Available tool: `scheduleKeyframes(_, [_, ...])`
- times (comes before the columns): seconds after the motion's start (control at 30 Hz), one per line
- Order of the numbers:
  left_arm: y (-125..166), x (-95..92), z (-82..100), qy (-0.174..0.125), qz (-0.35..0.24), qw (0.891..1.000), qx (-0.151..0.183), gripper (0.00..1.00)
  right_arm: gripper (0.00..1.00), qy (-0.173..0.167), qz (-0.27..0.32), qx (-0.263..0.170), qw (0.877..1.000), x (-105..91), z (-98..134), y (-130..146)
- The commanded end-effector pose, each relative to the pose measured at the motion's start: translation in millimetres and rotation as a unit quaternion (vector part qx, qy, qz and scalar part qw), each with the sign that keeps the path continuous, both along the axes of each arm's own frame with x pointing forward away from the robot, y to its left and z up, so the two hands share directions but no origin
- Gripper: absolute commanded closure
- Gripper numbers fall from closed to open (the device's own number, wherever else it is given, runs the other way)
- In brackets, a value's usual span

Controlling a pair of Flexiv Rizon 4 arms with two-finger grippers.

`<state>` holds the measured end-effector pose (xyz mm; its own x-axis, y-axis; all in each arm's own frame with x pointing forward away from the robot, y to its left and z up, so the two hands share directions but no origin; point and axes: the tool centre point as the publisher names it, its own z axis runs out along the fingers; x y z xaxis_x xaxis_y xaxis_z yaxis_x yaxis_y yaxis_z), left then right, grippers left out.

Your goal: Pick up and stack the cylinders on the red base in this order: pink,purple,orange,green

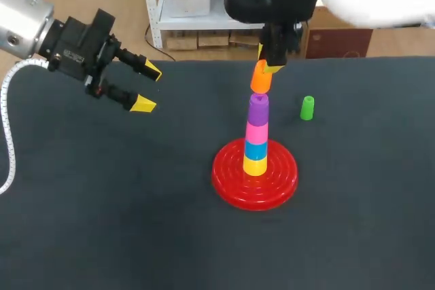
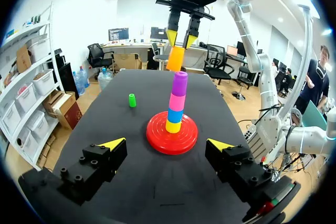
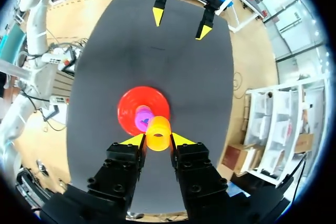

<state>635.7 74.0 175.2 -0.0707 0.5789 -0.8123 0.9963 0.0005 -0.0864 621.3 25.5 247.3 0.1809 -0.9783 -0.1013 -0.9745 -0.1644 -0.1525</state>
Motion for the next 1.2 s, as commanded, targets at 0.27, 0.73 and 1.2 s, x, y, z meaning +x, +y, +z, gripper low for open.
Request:
scheduleKeyframes(0.27, [1,0.8,-0.3,0.000,-0.001,1.000,-0.001,0.00,1.00,-0.053,0.019,0.006,0.998,-1.3,-2,3])
scheduleKeyframes(0.73, [1,0.8,-0.3,0.000,-0.001,1.000,-0.001,0.00,1.00,-0.012,0.046,-0.005,0.999,-11.3,5,-5])
scheduleKeyframes(1.2, [1,0.8,-0.3,0.000,-0.001,1.000,-0.001,0.00,1.00,0.008,0.063,-0.020,0.998,-9.3,-9,3])
